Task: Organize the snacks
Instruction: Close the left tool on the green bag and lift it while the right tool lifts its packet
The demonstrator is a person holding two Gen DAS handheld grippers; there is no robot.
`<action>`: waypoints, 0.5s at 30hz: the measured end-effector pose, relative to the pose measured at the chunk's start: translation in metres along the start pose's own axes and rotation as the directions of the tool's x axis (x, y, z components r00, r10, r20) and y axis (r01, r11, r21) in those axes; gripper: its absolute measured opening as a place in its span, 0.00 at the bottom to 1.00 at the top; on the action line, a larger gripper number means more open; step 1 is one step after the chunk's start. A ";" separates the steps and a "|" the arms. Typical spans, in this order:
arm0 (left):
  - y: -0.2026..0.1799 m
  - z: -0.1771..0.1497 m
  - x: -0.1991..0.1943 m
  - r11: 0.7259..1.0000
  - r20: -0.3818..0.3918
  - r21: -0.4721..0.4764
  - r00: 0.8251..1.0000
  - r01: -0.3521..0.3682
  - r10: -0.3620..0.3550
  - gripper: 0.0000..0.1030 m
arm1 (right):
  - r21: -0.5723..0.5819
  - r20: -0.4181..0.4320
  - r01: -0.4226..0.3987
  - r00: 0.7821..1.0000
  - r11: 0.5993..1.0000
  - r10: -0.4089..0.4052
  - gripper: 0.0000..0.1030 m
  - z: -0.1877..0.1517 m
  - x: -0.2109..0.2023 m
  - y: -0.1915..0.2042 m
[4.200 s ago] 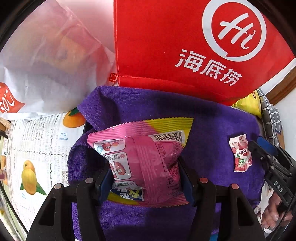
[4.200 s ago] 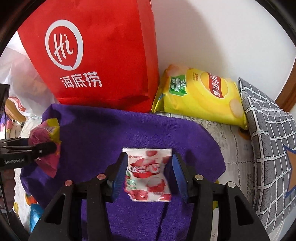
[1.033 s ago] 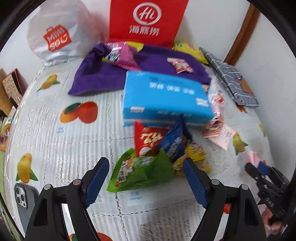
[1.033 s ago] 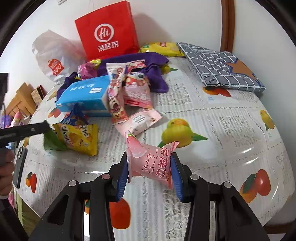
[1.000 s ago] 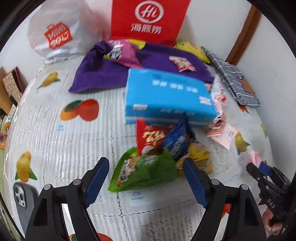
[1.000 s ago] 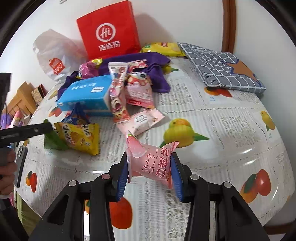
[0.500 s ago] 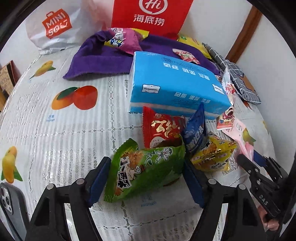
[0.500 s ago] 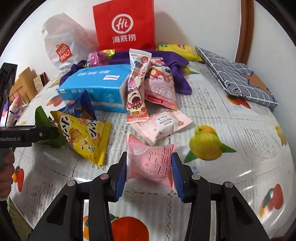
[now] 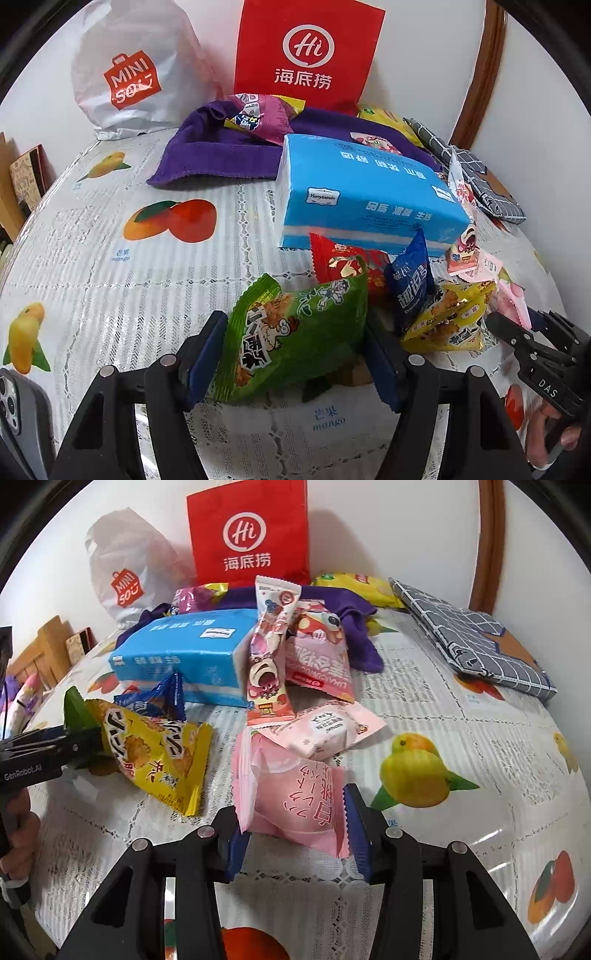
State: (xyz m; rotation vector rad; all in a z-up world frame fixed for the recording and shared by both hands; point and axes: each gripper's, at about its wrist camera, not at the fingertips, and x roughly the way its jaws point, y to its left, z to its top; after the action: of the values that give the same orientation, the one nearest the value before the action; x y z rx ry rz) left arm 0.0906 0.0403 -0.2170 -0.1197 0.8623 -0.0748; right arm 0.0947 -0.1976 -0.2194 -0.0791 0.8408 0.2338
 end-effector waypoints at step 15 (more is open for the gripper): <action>-0.006 -0.002 -0.004 0.999 -0.008 0.049 1.000 0.005 -0.005 0.65 | 0.046 0.021 -0.094 0.995 0.994 0.093 0.37 -0.001 -0.004 -0.008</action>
State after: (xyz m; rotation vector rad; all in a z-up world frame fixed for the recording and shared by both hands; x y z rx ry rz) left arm 0.0870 0.0348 -0.2144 -0.0758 0.8679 -0.1009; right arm 0.0936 -0.2060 -0.2170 0.0064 0.8319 0.3027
